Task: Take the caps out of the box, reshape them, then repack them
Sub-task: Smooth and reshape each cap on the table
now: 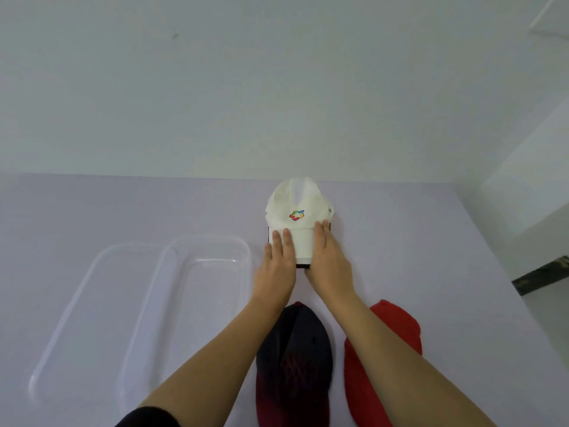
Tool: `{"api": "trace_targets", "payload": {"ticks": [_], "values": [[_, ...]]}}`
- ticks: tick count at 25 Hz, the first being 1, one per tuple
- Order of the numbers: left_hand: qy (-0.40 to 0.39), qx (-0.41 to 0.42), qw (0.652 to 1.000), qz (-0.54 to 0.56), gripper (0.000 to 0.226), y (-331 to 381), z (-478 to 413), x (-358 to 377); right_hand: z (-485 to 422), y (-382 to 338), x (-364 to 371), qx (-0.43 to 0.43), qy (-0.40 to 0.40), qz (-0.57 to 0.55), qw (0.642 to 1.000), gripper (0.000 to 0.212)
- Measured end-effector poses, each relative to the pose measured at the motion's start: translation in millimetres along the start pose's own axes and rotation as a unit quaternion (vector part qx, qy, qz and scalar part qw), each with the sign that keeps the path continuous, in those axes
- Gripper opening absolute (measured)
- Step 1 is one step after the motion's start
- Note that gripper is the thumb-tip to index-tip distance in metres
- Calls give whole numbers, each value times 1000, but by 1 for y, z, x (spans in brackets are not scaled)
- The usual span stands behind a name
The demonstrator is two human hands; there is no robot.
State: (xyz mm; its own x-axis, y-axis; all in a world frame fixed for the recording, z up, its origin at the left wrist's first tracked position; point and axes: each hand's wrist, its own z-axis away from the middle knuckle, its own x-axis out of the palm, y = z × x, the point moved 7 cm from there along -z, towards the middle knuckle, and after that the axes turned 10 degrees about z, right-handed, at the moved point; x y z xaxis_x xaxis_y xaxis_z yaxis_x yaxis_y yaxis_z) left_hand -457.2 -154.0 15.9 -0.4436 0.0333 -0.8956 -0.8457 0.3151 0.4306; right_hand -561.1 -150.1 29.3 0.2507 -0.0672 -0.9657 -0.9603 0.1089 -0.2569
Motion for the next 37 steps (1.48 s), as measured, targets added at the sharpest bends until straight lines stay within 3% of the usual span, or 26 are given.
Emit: {"api": "trace_targets", "payload": {"ticks": [5, 7, 10, 13, 15, 19, 21, 23, 25, 27, 31, 33, 37], "values": [[47, -22, 992, 119, 63, 6, 9, -30, 16, -15, -24, -45, 58, 3, 997, 71], [106, -26, 984, 138, 61, 1, 7, -50, 21, -17, -33, -51, 90, -5, 995, 72], [138, 18, 975, 172, 55, 4, 12, -73, 31, -19, -48, -56, 135, -50, 988, 75], [158, -39, 909, 385, 35, 12, 28, -81, 39, -31, -52, -35, 107, -147, 983, 72], [159, -69, 880, 443, 40, 14, 36, -77, 42, -35, -55, -40, 101, -174, 979, 71], [137, -41, 934, 327, 54, 7, 45, -80, 45, -26, -71, -88, 107, -113, 984, 75], [132, -26, 941, 311, 56, 3, 50, -81, 45, -22, -76, -103, 102, -89, 985, 80], [135, -25, 923, 360, 55, 7, 54, -83, 49, -28, -78, -94, 93, -128, 983, 77], [144, -58, 883, 442, 49, 11, 51, -82, 54, -35, -75, -41, 81, -246, 965, 62], [145, -82, 878, 450, 48, 9, 51, -80, 60, -40, -68, 4, 60, -317, 947, 52], [79, -25, 955, 284, 55, -5, 52, -79, 66, -25, -69, -16, 23, -215, 976, 68], [78, -27, 966, 244, 56, -21, 50, -80, 68, -19, -64, -36, 3, -179, 983, 79], [132, -46, 907, 397, 47, -2, 56, -81, 78, -39, -46, -8, -11, -318, 948, 76]]}}
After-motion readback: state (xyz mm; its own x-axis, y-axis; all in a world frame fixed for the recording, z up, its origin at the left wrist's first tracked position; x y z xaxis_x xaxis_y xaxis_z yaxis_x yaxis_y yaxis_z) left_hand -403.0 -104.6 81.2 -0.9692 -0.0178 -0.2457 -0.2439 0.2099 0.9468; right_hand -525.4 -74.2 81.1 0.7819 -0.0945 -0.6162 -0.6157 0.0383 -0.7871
